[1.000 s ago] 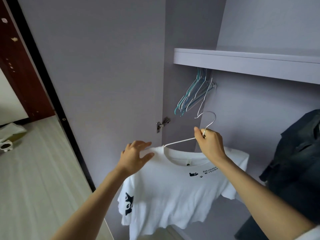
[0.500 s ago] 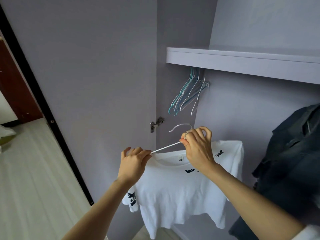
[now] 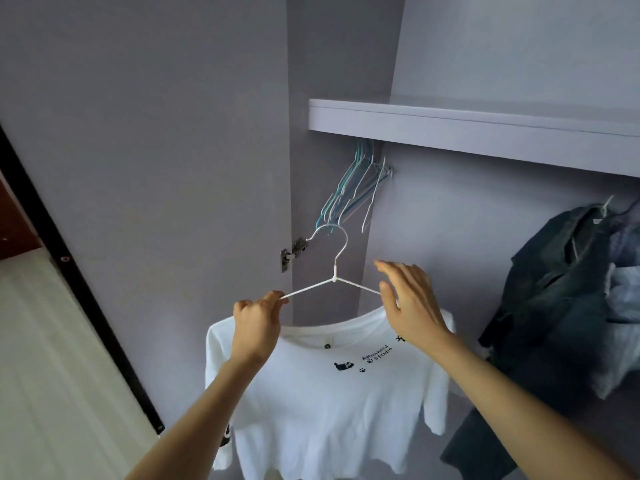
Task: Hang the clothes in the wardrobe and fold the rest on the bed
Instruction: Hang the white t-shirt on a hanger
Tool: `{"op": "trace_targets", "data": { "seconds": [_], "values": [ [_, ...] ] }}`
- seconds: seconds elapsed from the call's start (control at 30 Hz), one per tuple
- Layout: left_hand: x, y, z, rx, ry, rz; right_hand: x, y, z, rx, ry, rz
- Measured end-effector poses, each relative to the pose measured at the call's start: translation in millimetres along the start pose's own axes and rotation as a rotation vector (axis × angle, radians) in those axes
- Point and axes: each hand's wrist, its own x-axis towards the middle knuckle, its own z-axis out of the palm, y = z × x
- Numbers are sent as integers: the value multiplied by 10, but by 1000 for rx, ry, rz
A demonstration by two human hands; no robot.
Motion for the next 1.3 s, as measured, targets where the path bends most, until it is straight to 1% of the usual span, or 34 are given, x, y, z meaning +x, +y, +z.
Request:
{"op": "trace_targets", "data": {
  "seconds": [0.07,0.1,0.27,0.37,0.4,0.43,0.5,0.57,0.63,0.7,0.77,0.83,0.9,1.0,1.07,1.17,1.3],
  "values": [
    [44,-48,-4,19,-2,5,-209,214,-39,-93,-83,96],
    [73,-65,-2,32,0,5,-314,292,-52,-135,-106,113],
    [217,-40,83,48,-30,79,-632,504,-153,-396,-82,40],
    [241,21,207,76,-5,158,-721,545,-240,-462,-95,79],
    [255,27,262,101,1,158,-744,551,-279,-465,-80,73],
    [270,20,311,127,-28,127,-757,532,-316,-463,-62,75],
    [316,60,457,189,-150,58,-791,535,-404,-459,-22,81],
    [357,124,602,246,-240,14,-830,521,-462,-458,-24,91],
    [398,292,726,220,-305,35,-876,522,-526,-488,-19,121],
    [450,529,837,181,-314,106,-932,554,-612,-521,31,184],
    [522,816,903,142,-293,194,-960,626,-753,-557,110,247],
    [615,1104,947,92,-259,285,-928,715,-873,-593,154,348],
    [734,1416,978,57,-213,388,-839,828,-990,-627,153,482],
    [937,1942,1013,36,-134,532,-670,1088,-1133,-656,131,745],
    [1066,2256,1024,48,-76,616,-548,1229,-1194,-642,125,862],
    [1300,2677,1139,89,64,760,-316,1482,-1187,-584,231,948],
    [1598,3029,1429,209,172,829,6,1851,-1064,-502,335,980]
  ]
}}
